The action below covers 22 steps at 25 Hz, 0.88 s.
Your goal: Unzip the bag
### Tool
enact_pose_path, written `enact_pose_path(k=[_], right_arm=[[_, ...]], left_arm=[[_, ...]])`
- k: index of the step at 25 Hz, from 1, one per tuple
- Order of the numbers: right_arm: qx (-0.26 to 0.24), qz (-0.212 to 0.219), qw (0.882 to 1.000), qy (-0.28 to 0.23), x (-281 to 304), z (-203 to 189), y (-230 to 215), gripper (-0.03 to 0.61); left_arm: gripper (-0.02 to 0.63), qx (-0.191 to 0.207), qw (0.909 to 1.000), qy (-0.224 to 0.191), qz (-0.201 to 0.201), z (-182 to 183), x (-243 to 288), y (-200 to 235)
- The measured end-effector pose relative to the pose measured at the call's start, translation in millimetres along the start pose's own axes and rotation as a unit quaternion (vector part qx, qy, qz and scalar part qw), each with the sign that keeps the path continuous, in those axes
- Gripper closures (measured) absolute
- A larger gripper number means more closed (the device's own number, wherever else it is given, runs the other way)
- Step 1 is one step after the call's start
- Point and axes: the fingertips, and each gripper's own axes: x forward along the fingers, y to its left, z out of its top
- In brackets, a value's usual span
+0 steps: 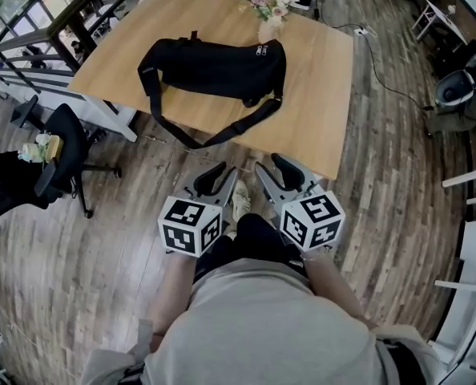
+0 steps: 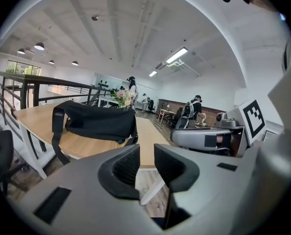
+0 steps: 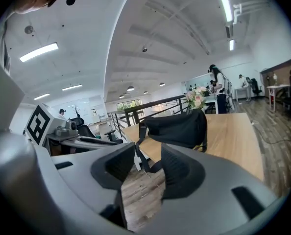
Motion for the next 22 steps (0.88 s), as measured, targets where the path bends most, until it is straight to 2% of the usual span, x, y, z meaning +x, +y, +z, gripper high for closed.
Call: enact_pose_path(k=[9,12,16,22], right_arm=[[0.0,0.005,1.0,-0.005,62,31,-34,0.411],[0.006,-0.001,1.0,-0.013,84,44,-53,0.41],[0.017,-0.02,0.999,-0.043,109,69,-83,0.42],[0.025,-0.027,0.998,-0.052,142,97,-126,0.416]], left_arm=[[0.515,-0.001,0.9998,-0.014,0.016,34,36,47],[0.515,0.012,0.9997,-0.009,0.02,50,60,62],[0.515,0.04,0.9982,-0.004,0.044,72,89,85],[0.515,0.048,0.9983,0.001,0.034,100,145,102]])
